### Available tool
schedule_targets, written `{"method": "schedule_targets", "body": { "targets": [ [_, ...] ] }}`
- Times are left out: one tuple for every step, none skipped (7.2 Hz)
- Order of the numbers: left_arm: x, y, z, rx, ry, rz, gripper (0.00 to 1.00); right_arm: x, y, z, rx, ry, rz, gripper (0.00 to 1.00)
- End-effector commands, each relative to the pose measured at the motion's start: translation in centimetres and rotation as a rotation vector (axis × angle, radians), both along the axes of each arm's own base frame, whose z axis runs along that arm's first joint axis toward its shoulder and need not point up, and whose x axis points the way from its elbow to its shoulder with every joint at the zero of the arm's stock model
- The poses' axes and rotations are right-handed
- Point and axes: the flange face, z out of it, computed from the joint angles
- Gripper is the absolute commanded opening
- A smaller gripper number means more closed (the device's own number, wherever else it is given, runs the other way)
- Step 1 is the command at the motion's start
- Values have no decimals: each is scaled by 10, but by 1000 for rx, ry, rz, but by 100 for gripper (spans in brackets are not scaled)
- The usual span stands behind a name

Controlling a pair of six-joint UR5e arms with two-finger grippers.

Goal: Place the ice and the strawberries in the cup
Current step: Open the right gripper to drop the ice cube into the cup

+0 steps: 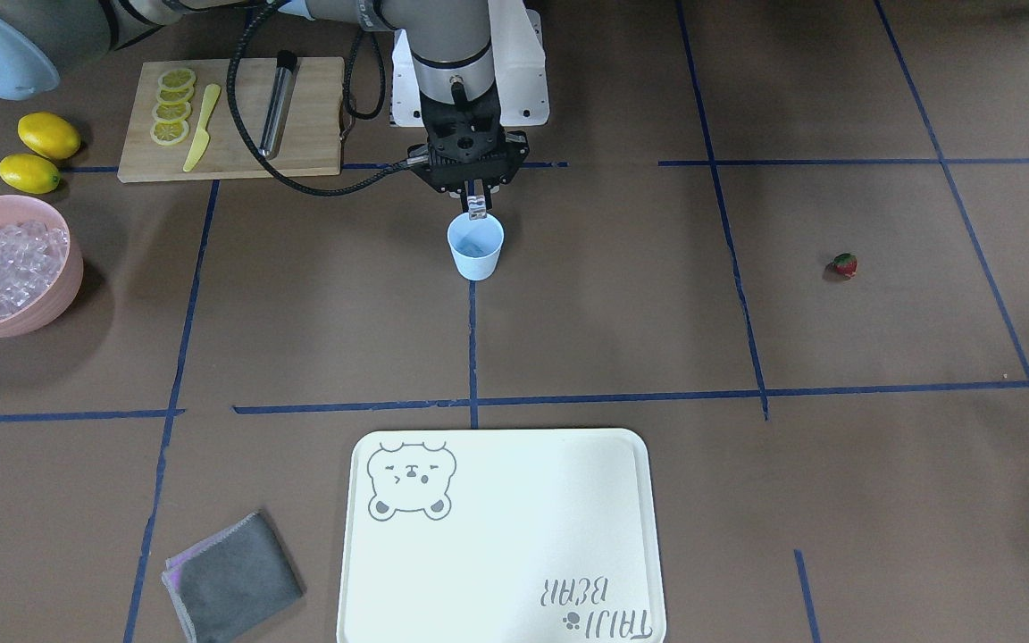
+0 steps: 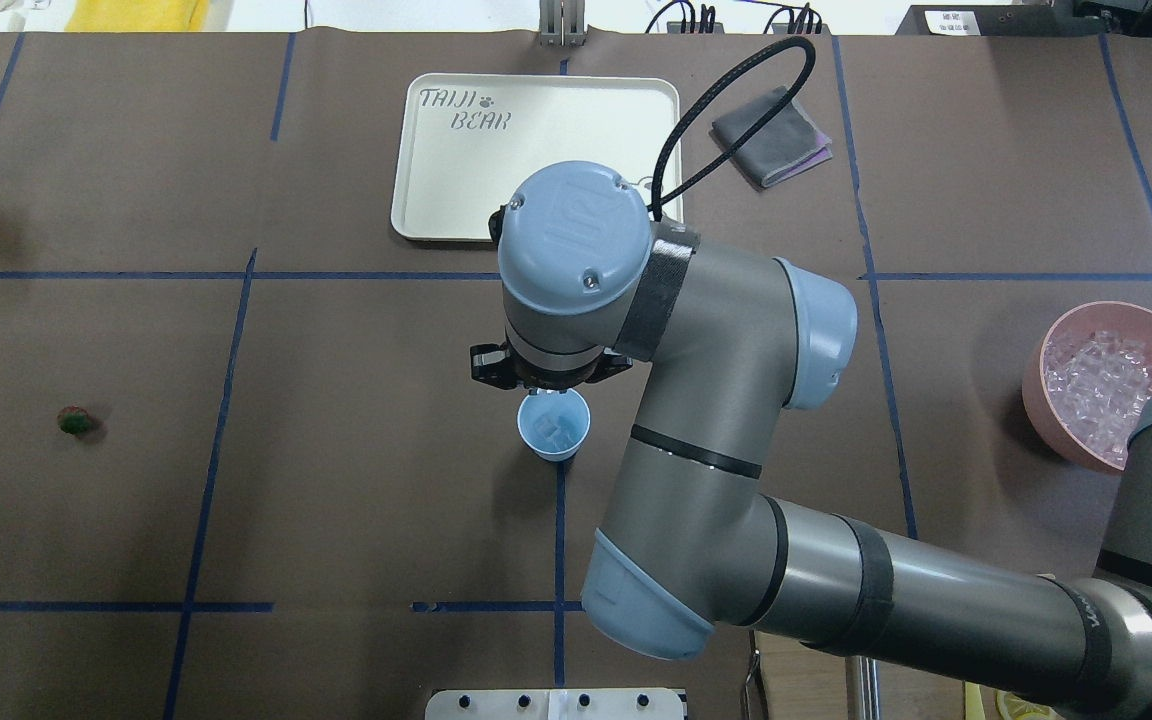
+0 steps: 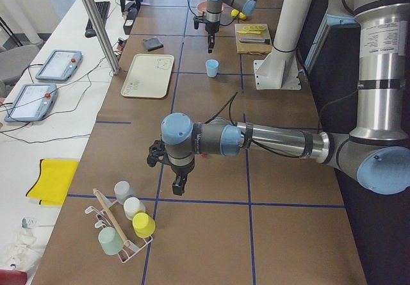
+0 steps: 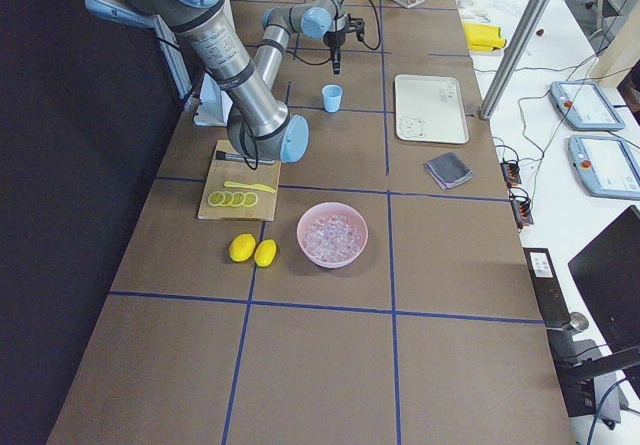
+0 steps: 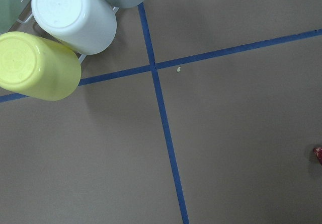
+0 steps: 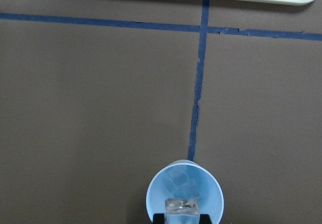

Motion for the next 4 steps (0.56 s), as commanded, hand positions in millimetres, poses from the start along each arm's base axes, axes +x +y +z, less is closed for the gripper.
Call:
{"method": "schedule_targets", "body": {
  "targets": [
    [1, -1, 0, 0, 0, 2, 100, -22, 8, 18, -8, 43, -15, 0],
    [1, -1, 0, 0, 0, 2, 100, -27, 14, 21, 1, 51, -18, 2],
    [1, -1, 0, 0, 0, 2, 100, -29, 16, 21, 5, 52, -19, 7],
    [1, -1, 0, 0, 0, 2, 100, -29, 16, 22, 3, 55, -19, 19]
  ]
}}
